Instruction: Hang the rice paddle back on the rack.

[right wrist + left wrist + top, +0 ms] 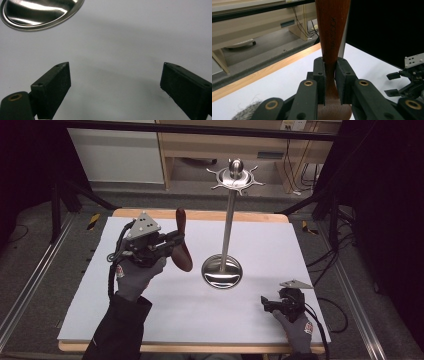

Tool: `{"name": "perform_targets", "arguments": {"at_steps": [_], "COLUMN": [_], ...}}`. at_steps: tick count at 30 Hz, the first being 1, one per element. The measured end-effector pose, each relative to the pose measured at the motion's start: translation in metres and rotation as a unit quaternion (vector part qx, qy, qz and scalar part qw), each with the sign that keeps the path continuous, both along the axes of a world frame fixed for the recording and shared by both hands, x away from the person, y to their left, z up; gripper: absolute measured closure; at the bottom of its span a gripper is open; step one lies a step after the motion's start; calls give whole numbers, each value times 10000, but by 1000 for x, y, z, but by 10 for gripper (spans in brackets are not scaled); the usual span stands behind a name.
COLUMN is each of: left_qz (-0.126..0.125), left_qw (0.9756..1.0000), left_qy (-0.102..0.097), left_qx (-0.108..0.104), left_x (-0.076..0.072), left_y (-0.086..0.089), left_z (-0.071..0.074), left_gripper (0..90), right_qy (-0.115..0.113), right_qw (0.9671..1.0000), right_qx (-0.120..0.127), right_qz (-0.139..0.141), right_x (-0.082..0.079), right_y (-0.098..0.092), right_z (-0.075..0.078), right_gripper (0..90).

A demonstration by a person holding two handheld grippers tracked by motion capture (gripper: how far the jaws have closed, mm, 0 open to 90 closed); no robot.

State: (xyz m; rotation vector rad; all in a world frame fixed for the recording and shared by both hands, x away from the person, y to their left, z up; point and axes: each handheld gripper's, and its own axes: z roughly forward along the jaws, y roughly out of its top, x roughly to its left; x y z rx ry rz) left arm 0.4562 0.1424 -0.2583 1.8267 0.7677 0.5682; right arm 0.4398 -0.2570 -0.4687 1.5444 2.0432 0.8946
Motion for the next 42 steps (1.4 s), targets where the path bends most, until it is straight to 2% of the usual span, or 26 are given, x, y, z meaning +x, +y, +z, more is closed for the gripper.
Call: {"name": "perform_targets", "arguments": {"at_steps": [7, 11, 14, 22, 42], "left_qz": [-24, -45, -49, -88, -189], "left_qw": [10000, 9999, 10000, 9999, 9998], "left_qy": [16, 110, 22, -56, -37], "left_qx": [-37, -113, -39, 4, -8], "left_x": [2, 2, 4, 6, 20], "left_y": [-2, -5, -8, -15, -32], "left_z": [6, 10, 14, 22, 32], "left_gripper": [787, 787, 787, 787, 787], "right_qy": [14, 12, 4, 26, 9], "right_qw": [10000, 10000, 10000, 10000, 10000], "right_qx": [-3, 0, 4, 20, 5], "right_qz": [8, 7, 4, -20, 23], "right_x": [0, 0, 0, 0, 1], "right_y": [0, 0, 0, 0, -1], "right_z": [0, 0, 0, 0, 0], "right_gripper": [100, 100, 99, 100, 99]}}
